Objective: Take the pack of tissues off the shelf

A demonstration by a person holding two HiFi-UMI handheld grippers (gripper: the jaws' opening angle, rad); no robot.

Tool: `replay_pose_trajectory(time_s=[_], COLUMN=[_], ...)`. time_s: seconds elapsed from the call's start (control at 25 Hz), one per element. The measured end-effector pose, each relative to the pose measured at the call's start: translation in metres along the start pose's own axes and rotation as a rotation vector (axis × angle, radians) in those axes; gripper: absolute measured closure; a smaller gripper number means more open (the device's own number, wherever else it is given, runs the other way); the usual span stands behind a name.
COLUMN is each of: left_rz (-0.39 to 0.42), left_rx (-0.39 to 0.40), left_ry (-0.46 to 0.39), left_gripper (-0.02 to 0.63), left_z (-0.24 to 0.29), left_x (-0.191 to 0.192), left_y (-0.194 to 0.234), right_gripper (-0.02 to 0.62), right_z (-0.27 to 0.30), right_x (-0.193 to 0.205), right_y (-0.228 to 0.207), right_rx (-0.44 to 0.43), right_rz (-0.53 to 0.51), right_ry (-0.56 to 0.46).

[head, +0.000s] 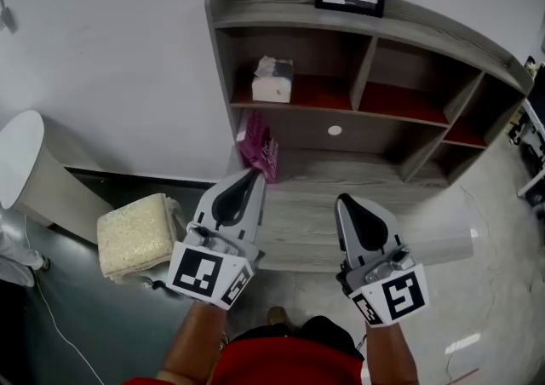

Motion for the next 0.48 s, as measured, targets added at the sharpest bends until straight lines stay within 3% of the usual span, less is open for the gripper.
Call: replay_pose_trajectory(time_s=[0.48], left_rz=[0.002], left_rx=[-0.123], left_ry=[0.027], left_gripper=[0.592], left_z=[0.083], left_x=[0.025], left_y=[0.015], right_gripper=[0.591], right_z=[0.050], right_x=[0.016], right_y=[-0.080], right_rx=[-0.114], right_rz=[0.020], right_ry=[-0.036])
Point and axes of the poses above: the fingertips, and each gripper's own axes: z forward along the fingers, y to its left, x out of its underside, the point moved 6 cm from there along -z, backward along the fingers, and after that the axes turned 7 degrees about -y, right-handed, at the moved point
